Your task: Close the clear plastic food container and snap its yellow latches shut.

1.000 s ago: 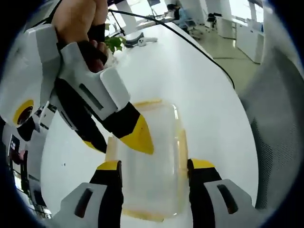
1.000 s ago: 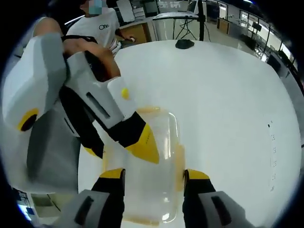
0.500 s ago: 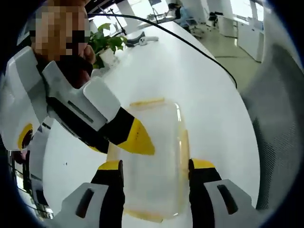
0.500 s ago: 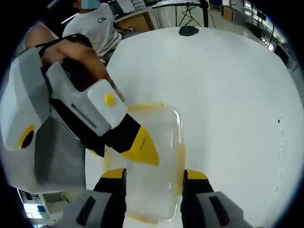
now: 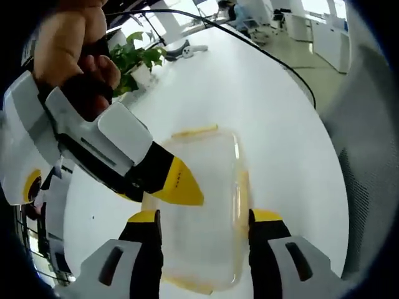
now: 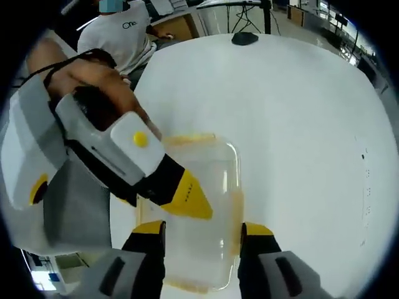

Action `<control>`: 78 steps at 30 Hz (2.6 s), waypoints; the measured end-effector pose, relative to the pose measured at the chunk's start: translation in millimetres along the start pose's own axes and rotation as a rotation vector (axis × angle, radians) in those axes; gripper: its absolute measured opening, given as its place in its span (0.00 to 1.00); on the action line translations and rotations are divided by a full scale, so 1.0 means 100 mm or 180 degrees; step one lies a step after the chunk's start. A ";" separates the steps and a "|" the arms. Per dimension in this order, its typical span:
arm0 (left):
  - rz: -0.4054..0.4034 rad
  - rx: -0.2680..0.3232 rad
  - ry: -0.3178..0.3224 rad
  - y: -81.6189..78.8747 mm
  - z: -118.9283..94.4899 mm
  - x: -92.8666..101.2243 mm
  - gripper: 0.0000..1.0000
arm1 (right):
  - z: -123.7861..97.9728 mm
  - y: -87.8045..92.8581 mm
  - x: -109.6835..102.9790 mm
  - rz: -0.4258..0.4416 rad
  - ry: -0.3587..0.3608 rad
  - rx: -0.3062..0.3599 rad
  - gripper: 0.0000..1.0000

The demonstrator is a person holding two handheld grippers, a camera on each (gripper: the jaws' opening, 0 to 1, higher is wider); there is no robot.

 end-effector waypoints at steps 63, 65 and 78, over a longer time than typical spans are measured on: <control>-0.0431 -0.0220 0.0844 0.62 -0.16 -0.21 0.75 | 0.08 0.52 -0.35 -0.0028 0.1003 0.0785 0.71; -0.0428 -0.0222 0.0839 0.68 -0.19 -0.21 0.75 | 0.10 0.47 -0.35 -0.0035 0.1010 0.0796 0.71; -0.0488 -0.0285 0.0808 1.09 -0.48 -0.15 0.74 | 0.24 0.00 -0.39 -0.0148 0.0966 0.0845 0.72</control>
Point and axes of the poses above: the point that each gripper's makers call its tool centre point, and the gripper's own axes: z roughly forward along the fingers, x roughly to its right, y roughly out of its underside, the point moved 5 cm from there along -z, roughly backward along the fingers, and after that the axes turned 3 degrees about z, right-handed, at the moved point
